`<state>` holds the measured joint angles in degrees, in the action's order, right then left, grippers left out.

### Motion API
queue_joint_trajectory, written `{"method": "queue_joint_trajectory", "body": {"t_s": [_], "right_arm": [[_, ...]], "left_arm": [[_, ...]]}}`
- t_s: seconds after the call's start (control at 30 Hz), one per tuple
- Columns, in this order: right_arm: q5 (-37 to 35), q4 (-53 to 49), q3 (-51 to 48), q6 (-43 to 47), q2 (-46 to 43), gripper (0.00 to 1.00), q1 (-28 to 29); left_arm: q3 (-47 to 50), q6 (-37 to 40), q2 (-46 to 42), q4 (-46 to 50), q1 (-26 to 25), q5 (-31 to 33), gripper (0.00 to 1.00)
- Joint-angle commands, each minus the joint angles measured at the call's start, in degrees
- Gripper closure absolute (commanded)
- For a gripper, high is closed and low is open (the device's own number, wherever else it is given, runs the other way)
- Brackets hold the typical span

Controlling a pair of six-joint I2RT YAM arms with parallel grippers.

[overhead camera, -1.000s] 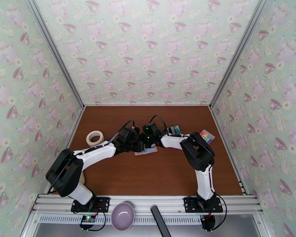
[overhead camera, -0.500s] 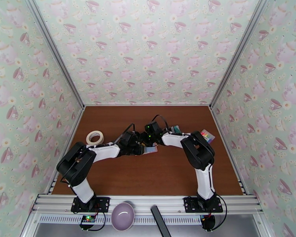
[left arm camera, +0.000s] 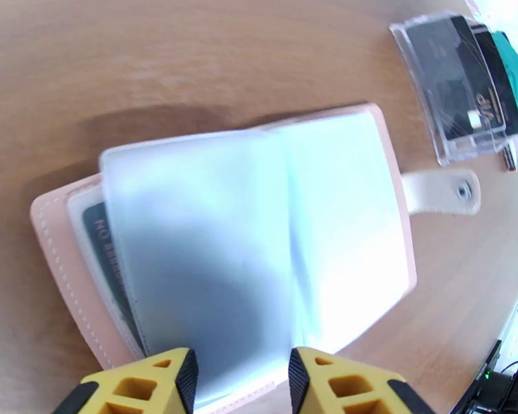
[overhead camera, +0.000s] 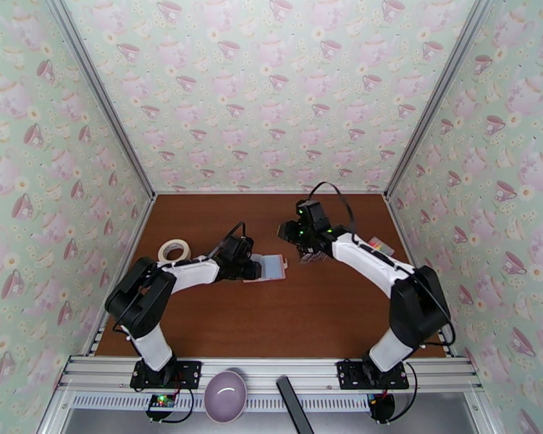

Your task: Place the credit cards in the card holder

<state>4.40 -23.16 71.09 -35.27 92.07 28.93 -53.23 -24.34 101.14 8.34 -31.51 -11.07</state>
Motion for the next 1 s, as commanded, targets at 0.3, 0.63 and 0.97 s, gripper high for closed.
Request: {"method": "queue_joint_trajectory", "body": {"t_s": [0.3,0.63,0.97], "right_arm": [[-8.1,-12.4,-1.8,12.4,-7.2,0.65,-12.4],[-1.0,-18.4,4.1,18.9,-0.7,0.7,-18.5],[2.3,-16.5,3.7,18.7,2.4,0.74,-20.7]], "left_arm": [[-0.4,1.9,-1.3,2.7,0.3,-2.2,0.57],[-0.4,2.0,-6.1,4.6,-0.2,-3.0,0.54],[1.7,0.8,-7.8,3.1,1.3,-6.0,0.54]]}}
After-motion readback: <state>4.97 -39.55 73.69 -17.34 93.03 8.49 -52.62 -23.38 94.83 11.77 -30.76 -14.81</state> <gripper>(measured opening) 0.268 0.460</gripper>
